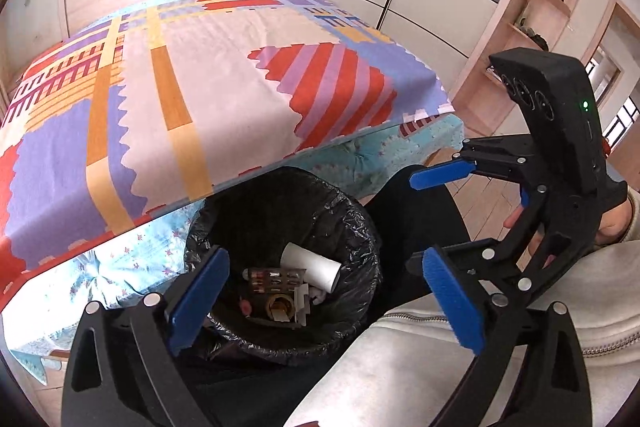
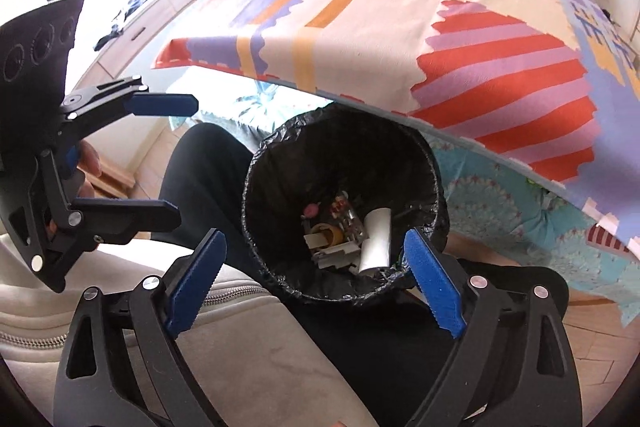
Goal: Collect trash
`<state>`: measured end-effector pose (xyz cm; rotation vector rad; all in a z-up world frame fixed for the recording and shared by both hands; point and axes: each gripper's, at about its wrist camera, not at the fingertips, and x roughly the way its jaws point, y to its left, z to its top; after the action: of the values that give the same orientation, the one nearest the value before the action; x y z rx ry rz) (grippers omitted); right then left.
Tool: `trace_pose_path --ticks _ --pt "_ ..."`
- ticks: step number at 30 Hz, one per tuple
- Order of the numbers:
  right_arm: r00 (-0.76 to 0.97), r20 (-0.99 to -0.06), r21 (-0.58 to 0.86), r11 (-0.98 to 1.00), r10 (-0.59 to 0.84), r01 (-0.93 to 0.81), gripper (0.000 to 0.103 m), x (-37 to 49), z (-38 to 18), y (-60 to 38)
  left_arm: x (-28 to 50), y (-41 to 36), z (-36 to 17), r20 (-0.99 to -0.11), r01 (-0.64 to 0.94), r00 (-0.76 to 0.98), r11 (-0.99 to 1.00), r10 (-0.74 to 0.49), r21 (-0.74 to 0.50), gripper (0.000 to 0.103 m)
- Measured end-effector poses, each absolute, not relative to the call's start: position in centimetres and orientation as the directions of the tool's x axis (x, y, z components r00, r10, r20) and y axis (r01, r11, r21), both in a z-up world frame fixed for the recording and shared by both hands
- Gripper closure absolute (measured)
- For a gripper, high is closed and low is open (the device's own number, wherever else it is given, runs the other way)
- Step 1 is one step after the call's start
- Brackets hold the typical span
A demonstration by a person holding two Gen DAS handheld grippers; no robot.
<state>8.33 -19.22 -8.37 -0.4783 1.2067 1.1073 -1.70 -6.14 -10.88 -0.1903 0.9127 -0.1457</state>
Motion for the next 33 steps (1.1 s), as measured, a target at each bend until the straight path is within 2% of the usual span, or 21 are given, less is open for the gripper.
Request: trace_pose_path --ticks 33 --pt "-0.014 -0.915 0.204 0.433 0.404 -0.878 0.012 7.8 -7.93 -18.83 -1.72 -6.53 -11.18 -0.764 0.054 0.603 0.967 -0.23 -0.248 0.009"
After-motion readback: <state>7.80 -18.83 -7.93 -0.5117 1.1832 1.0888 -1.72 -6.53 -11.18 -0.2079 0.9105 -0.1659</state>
